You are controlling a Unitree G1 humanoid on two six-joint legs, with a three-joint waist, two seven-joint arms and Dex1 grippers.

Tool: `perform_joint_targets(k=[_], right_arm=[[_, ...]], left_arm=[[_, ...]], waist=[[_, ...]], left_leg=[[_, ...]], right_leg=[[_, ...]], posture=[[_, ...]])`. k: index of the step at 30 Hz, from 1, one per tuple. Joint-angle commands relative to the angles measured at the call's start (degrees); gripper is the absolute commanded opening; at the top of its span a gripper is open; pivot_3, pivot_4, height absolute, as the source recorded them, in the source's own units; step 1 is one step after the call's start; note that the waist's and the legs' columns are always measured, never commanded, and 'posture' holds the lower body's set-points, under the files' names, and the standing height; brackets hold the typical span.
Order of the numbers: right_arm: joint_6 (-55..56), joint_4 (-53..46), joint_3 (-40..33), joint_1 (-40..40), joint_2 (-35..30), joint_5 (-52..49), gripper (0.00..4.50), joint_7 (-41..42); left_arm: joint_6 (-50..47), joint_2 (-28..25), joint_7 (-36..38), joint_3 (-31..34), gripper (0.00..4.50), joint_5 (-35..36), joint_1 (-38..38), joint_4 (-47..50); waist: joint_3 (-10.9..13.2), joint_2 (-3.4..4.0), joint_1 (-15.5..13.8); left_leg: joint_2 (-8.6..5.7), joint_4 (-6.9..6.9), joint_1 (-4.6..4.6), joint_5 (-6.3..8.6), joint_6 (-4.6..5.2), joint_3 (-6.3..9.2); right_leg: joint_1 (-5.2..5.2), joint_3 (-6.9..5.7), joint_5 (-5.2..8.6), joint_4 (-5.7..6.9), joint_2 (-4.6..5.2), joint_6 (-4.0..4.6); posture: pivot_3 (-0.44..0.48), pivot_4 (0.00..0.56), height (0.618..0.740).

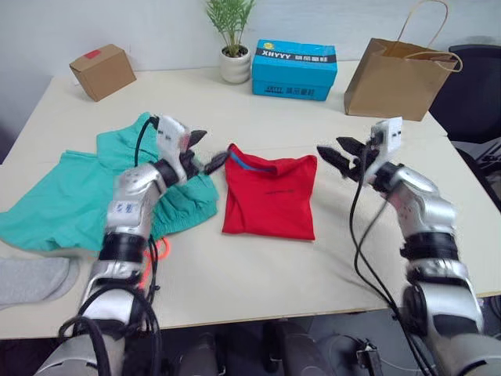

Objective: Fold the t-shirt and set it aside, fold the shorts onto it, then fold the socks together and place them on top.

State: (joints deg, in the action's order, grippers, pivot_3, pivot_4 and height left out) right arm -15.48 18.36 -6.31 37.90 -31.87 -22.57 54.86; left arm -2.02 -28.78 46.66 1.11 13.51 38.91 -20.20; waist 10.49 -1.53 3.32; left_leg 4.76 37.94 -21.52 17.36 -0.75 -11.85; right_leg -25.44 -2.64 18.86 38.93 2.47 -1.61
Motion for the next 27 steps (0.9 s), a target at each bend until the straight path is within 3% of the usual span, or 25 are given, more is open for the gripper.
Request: perform_joint_targets(k=[1,6,11,16,19,22,27], right_arm=[[7.03,-14.25,8.36,-6.76,-5.79,3.88,3.83,12.30],[5.08,-22.57,11.69,-15.89,-3.68,3.00,3.83,9.98],[15.23,-20.19,15.22,-19.25,-1.54,13.51,3.83,3.65],[17.72,-15.67,15.83,-17.83,-0.42,16.42,3.83,1.27],[19.81,-13.72,16.55,-16.72,-0.43,18.49,3.22,0.60],[21.37,-12.56,16.74,-16.25,-0.27,18.91,2.16,0.22],[22.48,-13.65,16.59,-17.77,-0.40,18.70,0.34,0.12]], left_arm=[[9.03,-4.86,13.32,-4.52,4.45,-0.70,-4.94,7.79],[12.47,-6.65,17.47,-6.37,4.45,-1.04,-11.00,11.05],[20.19,-4.66,13.67,-10.32,4.45,-9.07,-12.12,8.03],[21.11,-1.49,7.46,-12.79,4.45,-16.00,-9.58,3.64],[17.43,-1.07,6.74,-14.57,4.50,-18.24,-8.34,2.53],[15.54,-1.11,7.16,-15.63,4.50,-19.15,-7.84,2.03],[13.00,-1.27,6.55,-15.77,3.32,-19.42,-7.53,1.96]], waist=[[0.00,0.00,-0.10],[-0.01,-0.02,-0.28],[-0.01,-0.02,-0.36],[-0.01,-0.03,-0.68],[-0.02,-0.03,-0.73],[-0.02,-0.03,-0.74],[-0.02,-0.03,-1.00]], left_leg=[[0.01,0.04,0.00,0.00,0.00,0.00],[0.00,0.28,0.11,-0.03,0.03,0.02],[-0.05,0.33,0.12,-0.06,0.08,0.04],[-0.05,0.33,0.12,-0.06,0.10,0.04],[-0.04,0.33,0.13,-0.07,0.10,0.05],[-0.05,0.31,0.28,-0.09,0.13,0.05],[-0.04,0.32,0.43,-0.09,0.13,0.10]], right_leg=[[0.00,-0.01,0.01,-0.08,-0.01,0.01],[0.12,0.04,0.01,0.08,0.04,0.05],[0.13,0.08,0.00,0.15,0.09,0.07],[0.13,0.07,0.00,0.12,0.08,0.07],[0.13,0.06,0.00,0.14,0.06,0.07],[0.28,0.06,0.00,0.15,0.07,0.07],[0.47,0.03,0.01,0.11,0.08,0.07]], posture=[[0.000,0.150,0.740],[0.000,0.150,0.740],[0.000,0.150,0.740],[0.000,0.150,0.740],[0.000,0.150,0.740],[0.000,0.150,0.740],[0.000,0.150,0.740]])
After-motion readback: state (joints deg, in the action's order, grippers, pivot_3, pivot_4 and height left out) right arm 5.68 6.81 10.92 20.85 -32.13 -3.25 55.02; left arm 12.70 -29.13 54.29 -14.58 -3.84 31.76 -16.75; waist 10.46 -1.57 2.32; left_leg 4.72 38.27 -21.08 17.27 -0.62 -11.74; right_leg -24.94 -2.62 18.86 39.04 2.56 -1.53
